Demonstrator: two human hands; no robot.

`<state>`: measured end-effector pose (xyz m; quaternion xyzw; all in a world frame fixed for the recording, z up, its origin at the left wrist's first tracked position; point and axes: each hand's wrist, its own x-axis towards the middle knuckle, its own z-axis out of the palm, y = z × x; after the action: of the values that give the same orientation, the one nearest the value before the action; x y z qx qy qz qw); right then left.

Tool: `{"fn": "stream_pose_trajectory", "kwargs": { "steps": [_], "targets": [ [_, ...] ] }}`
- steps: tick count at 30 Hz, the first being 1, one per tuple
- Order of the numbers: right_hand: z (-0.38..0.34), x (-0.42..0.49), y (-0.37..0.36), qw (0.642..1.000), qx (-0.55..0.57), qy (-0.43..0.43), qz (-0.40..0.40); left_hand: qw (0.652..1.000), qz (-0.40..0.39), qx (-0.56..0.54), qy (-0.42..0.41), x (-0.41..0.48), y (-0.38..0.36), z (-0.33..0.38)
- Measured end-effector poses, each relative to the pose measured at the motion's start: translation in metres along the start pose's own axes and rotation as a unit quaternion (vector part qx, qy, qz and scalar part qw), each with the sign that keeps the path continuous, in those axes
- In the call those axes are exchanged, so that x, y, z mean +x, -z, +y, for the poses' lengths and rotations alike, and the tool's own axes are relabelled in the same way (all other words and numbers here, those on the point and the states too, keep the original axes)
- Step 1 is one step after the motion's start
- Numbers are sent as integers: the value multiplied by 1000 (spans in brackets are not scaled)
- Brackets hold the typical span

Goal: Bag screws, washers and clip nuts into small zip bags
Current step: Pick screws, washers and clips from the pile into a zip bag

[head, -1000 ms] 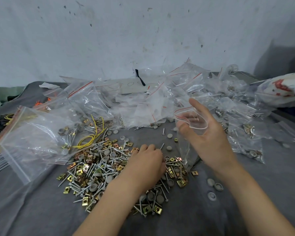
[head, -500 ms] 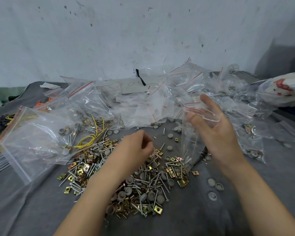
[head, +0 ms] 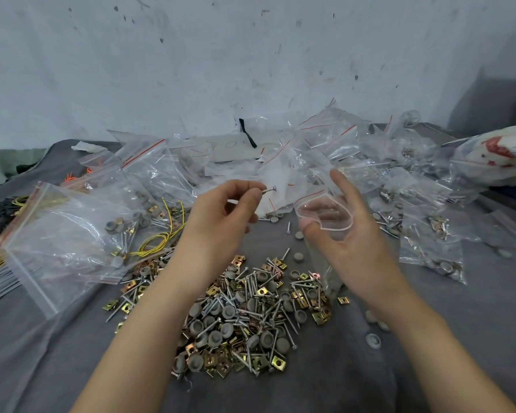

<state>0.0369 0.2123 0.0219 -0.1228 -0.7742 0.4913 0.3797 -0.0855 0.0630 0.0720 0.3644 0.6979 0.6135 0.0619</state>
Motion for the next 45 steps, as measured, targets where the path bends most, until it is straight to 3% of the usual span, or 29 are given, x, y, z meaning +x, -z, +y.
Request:
{"fn": "stream_pose_trajectory", "kwargs": {
  "steps": [14,21,28,31,35,41,45],
  "targets": [
    [1,-5,-9,998,-47,18,-31,998,18,11,-62,-6,-2,24],
    [0,-7,-10,997,-69,27,-33,988,-90,87,-88,-11,-19,20],
    [-1,-5,-9,998,-54,20,-29,990,-55,113,-69,-3,-3,7],
    [0,-4,-7,999,-38,14,-24,967,-135,214,-43,-3,-5,-7],
    [1,-2,-2,1000,-18,16,0,904,-229,358,-50,-12,-19,-30],
    [-3,4,4,998,39,7,39,838,-274,458,-112,-27,-42,-52],
    [-3,6,10,995,87,4,46,819,-278,489,-111,-25,-46,-55]
  ]
}}
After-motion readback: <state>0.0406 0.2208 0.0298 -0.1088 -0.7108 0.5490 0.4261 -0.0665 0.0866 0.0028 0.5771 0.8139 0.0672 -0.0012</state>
